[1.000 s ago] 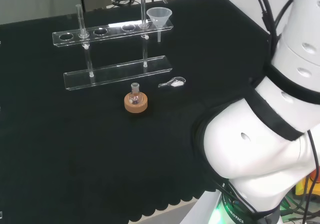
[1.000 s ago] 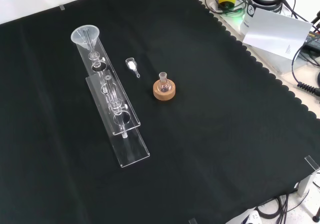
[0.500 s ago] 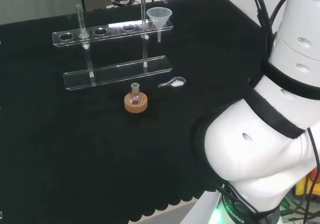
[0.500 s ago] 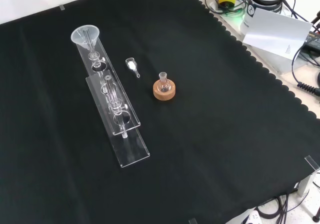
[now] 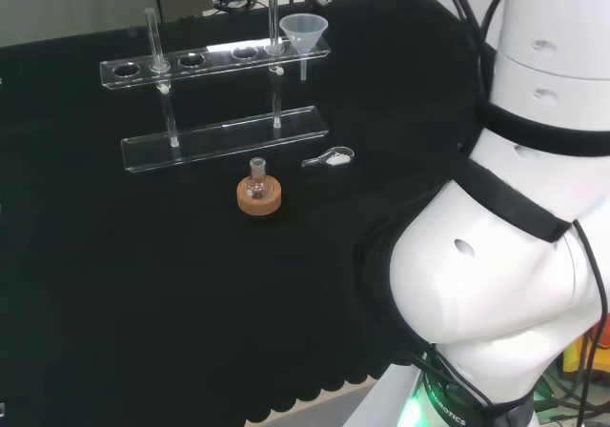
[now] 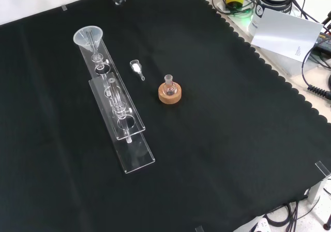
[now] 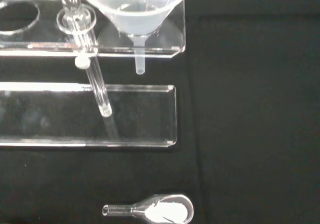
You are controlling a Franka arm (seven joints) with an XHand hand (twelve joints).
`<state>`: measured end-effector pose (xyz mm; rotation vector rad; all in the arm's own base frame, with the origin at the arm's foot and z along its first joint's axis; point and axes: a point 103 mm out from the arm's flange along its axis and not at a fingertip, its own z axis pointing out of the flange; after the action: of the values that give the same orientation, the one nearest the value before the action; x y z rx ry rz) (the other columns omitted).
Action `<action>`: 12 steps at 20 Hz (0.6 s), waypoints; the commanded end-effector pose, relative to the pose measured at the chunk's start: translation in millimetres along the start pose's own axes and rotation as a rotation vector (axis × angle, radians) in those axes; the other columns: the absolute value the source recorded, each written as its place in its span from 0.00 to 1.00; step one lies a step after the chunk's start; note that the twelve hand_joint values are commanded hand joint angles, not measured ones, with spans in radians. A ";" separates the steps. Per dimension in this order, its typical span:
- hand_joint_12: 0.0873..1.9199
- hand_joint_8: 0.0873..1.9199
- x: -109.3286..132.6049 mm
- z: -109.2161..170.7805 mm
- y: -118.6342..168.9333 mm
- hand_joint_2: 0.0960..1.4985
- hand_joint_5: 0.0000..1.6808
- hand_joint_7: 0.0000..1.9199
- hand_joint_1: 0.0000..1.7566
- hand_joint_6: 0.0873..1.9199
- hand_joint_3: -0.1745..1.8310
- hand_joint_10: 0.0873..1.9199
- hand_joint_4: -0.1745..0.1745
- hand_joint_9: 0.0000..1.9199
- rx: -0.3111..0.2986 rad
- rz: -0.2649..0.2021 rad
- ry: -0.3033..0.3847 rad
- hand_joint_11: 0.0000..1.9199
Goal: Pick up the funnel from the transparent funnel stand.
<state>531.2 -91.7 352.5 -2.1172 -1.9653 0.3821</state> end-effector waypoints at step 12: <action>0.75 0.26 8.7 12.1 54.3 0.39 0.06 0.00 0.40 0.00 0.36 0.36 0.45 0.10 0.141 -0.080 -0.077 0.02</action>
<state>565.8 -85.5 336.1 -2.0234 -1.9945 0.5080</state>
